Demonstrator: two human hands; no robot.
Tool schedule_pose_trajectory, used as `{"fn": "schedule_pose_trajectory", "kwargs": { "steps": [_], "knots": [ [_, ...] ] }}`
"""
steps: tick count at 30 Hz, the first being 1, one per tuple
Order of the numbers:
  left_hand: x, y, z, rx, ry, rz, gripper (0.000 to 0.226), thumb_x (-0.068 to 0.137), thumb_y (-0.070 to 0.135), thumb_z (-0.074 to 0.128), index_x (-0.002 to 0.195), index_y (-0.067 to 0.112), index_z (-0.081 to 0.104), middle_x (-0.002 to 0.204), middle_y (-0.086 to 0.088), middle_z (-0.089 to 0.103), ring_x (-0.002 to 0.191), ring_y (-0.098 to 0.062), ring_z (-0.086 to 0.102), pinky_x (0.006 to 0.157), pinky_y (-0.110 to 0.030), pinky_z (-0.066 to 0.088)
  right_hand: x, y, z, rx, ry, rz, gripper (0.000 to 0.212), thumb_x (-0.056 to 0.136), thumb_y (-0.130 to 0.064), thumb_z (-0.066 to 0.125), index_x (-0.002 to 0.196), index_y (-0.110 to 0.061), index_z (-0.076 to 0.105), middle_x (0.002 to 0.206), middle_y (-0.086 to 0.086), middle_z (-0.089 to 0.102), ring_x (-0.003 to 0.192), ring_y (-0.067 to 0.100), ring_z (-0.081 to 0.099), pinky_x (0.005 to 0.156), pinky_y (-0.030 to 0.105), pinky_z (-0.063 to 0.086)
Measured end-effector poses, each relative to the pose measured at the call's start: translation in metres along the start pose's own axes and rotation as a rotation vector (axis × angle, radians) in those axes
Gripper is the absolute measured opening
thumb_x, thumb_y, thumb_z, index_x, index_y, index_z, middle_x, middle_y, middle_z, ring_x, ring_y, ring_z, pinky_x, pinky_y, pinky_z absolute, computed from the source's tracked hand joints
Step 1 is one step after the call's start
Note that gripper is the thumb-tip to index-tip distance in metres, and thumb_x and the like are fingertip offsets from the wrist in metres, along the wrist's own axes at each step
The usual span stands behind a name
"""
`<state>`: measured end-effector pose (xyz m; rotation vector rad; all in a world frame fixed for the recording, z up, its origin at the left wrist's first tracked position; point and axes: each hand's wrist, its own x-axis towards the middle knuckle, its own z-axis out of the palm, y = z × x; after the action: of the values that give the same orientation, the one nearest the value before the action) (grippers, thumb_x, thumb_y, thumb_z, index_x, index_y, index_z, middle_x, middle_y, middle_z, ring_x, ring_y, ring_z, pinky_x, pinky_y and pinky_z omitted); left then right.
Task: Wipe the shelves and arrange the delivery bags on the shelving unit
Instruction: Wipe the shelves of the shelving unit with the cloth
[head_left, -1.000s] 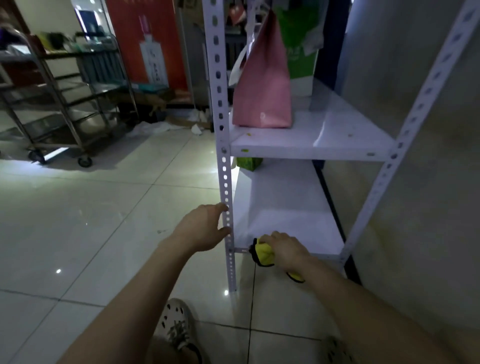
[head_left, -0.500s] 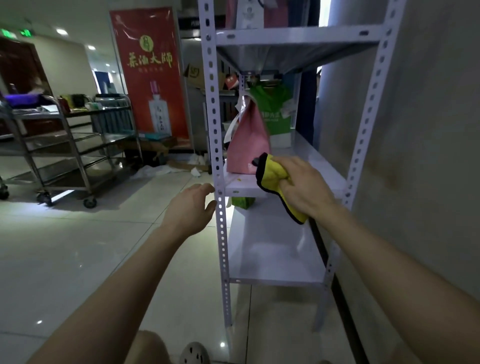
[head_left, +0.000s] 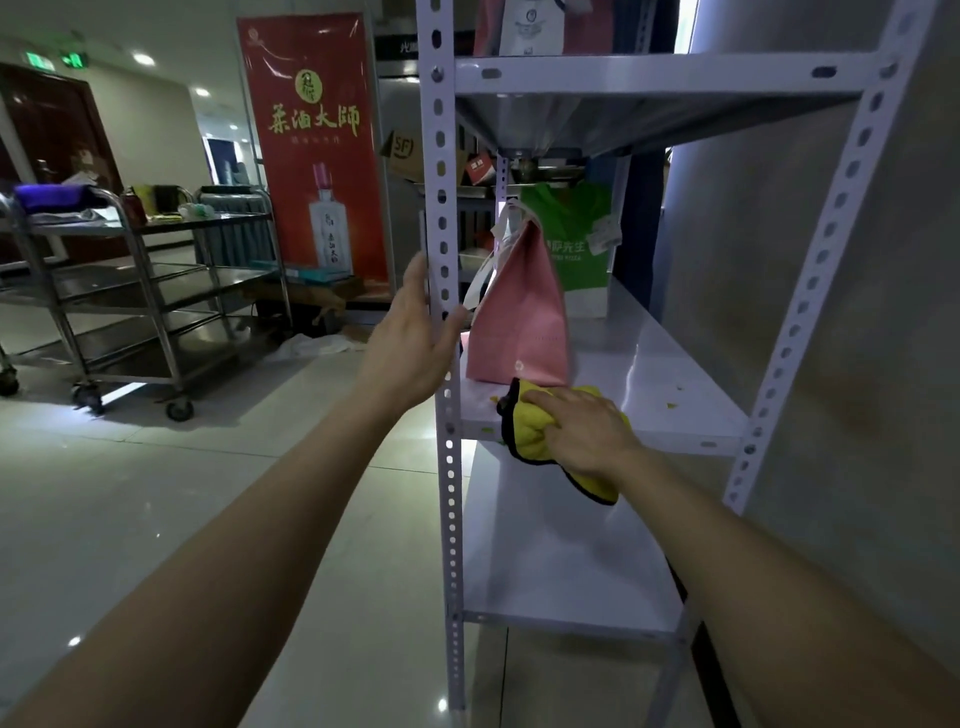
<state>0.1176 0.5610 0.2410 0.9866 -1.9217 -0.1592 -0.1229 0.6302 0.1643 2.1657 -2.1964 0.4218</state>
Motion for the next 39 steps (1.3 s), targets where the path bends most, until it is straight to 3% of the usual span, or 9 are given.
{"fn": "schedule_pose_trajectory", "kwargs": {
  "steps": [3, 7, 11, 17, 23, 27, 30, 34, 39],
  "knots": [
    [0.018, 0.003, 0.017, -0.035, 0.018, 0.011, 0.086, 0.110, 0.057, 0.044, 0.170, 0.028, -0.010, 0.177, -0.002, 0.026, 0.135, -0.029, 0.062, 0.112, -0.052, 0.050, 0.004, 0.002, 0.002, 0.010, -0.005, -0.011, 0.062, 0.101, -0.024, 0.044, 0.160, -0.041, 0.035, 0.167, -0.006, 0.036, 0.150, 0.024, 0.034, 0.122, 0.041, 0.024],
    [0.034, -0.009, 0.041, -0.039, 0.049, 0.015, 0.083, 0.111, 0.052, 0.042, 0.163, 0.036, -0.021, 0.150, -0.016, 0.059, 0.097, -0.038, 0.073, 0.086, -0.061, 0.061, 0.016, -0.001, -0.003, 0.028, -0.034, -0.025, 0.058, 0.106, -0.021, 0.039, 0.161, -0.037, 0.035, 0.169, -0.003, 0.033, 0.151, 0.024, 0.032, 0.123, 0.035, 0.022],
    [0.035, -0.020, 0.049, 0.001, 0.094, 0.035, 0.080, 0.112, 0.049, 0.041, 0.159, 0.039, -0.023, 0.141, -0.019, 0.064, 0.090, -0.042, 0.072, 0.085, -0.062, 0.059, 0.035, -0.016, -0.002, 0.085, -0.032, -0.035, 0.055, 0.107, -0.020, 0.036, 0.160, -0.035, 0.040, 0.166, 0.001, 0.039, 0.149, 0.025, 0.035, 0.120, 0.030, 0.024],
    [0.034, -0.020, 0.048, 0.016, 0.097, 0.044, 0.079, 0.113, 0.047, 0.041, 0.158, 0.041, -0.023, 0.136, -0.019, 0.067, 0.088, -0.043, 0.071, 0.080, -0.058, 0.059, 0.059, -0.048, 0.022, -0.041, 0.045, -0.108, 0.046, 0.110, -0.031, 0.033, 0.151, -0.032, 0.052, 0.149, 0.002, 0.056, 0.137, 0.024, 0.049, 0.115, 0.036, 0.033],
    [0.033, -0.014, 0.044, 0.046, 0.042, -0.002, 0.082, 0.113, 0.050, 0.039, 0.161, 0.034, -0.026, 0.133, -0.023, 0.067, 0.086, -0.042, 0.071, 0.072, -0.047, 0.055, 0.030, -0.041, 0.014, -0.023, 0.053, -0.132, 0.043, 0.106, -0.023, 0.040, 0.145, -0.022, 0.057, 0.141, 0.008, 0.061, 0.132, 0.029, 0.053, 0.112, 0.039, 0.034],
    [0.031, -0.010, 0.040, 0.048, -0.021, -0.030, 0.086, 0.113, 0.054, 0.036, 0.162, 0.032, -0.031, 0.153, -0.021, 0.056, 0.098, -0.042, 0.072, 0.081, -0.051, 0.058, 0.001, -0.027, -0.011, 0.062, -0.031, -0.106, 0.052, 0.099, -0.009, 0.045, 0.146, -0.027, 0.059, 0.141, 0.007, 0.061, 0.129, 0.028, 0.054, 0.110, 0.037, 0.038],
    [0.032, -0.008, 0.038, 0.055, -0.042, -0.049, 0.087, 0.113, 0.053, 0.036, 0.162, 0.030, -0.032, 0.155, -0.021, 0.055, 0.102, -0.041, 0.072, 0.083, -0.050, 0.056, 0.004, -0.019, -0.042, 0.073, -0.170, -0.024, 0.061, 0.095, -0.006, 0.044, 0.146, -0.036, 0.059, 0.146, 0.007, 0.060, 0.129, 0.030, 0.054, 0.108, 0.039, 0.045],
    [0.035, -0.012, 0.037, 0.033, -0.059, -0.013, 0.088, 0.113, 0.050, 0.039, 0.159, 0.033, -0.035, 0.159, -0.020, 0.052, 0.106, -0.042, 0.071, 0.089, -0.053, 0.058, 0.044, -0.038, -0.065, 0.122, -0.043, 0.002, 0.045, 0.099, -0.013, 0.046, 0.136, -0.029, 0.066, 0.137, 0.010, 0.065, 0.119, 0.031, 0.060, 0.100, 0.040, 0.051],
    [0.035, -0.021, 0.045, 0.040, -0.015, -0.003, 0.087, 0.113, 0.047, 0.040, 0.160, 0.032, -0.032, 0.147, -0.021, 0.059, 0.095, -0.041, 0.070, 0.078, -0.049, 0.055, 0.060, -0.069, 0.004, 0.042, -0.047, -0.036, 0.034, 0.099, -0.019, 0.042, 0.123, -0.024, 0.066, 0.137, 0.006, 0.063, 0.123, 0.029, 0.058, 0.107, 0.041, 0.040]
  ]
}}
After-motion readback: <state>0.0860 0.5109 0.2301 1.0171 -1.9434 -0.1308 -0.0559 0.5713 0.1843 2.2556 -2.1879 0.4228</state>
